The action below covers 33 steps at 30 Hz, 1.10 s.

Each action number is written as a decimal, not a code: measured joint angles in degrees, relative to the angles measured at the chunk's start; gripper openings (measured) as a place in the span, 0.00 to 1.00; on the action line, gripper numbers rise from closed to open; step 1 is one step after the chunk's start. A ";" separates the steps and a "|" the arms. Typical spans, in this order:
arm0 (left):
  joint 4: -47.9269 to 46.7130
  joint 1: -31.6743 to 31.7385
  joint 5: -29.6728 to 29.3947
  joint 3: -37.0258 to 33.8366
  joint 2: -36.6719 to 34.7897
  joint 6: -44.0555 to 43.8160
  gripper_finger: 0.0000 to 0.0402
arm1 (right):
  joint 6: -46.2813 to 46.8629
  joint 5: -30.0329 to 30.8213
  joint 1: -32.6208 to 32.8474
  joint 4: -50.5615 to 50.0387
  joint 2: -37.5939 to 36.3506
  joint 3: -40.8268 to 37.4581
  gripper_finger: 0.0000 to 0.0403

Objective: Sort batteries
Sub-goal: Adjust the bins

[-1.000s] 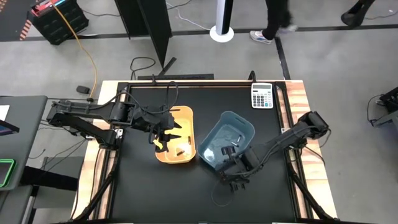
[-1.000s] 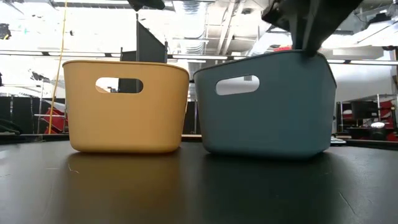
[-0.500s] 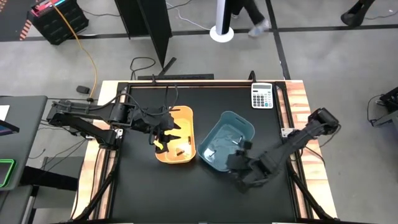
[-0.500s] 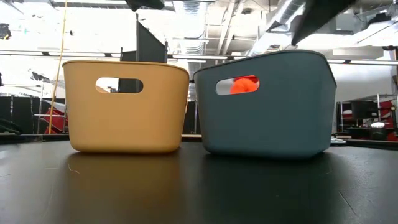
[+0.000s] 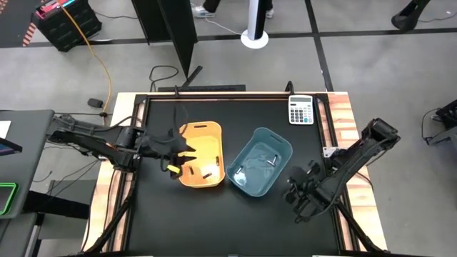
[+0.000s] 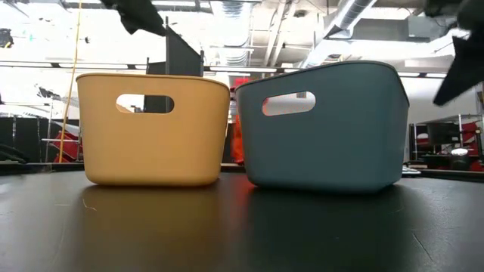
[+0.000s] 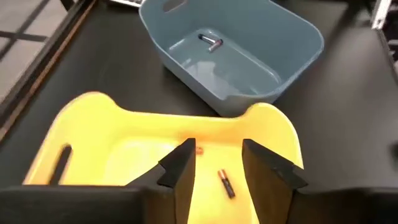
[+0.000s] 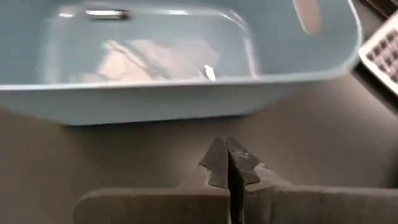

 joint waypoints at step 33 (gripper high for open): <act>2.72 -8.07 -13.60 -20.22 -19.16 -19.49 0.26 | -15.76 4.43 -36.51 16.27 0.00 -15.75 0.01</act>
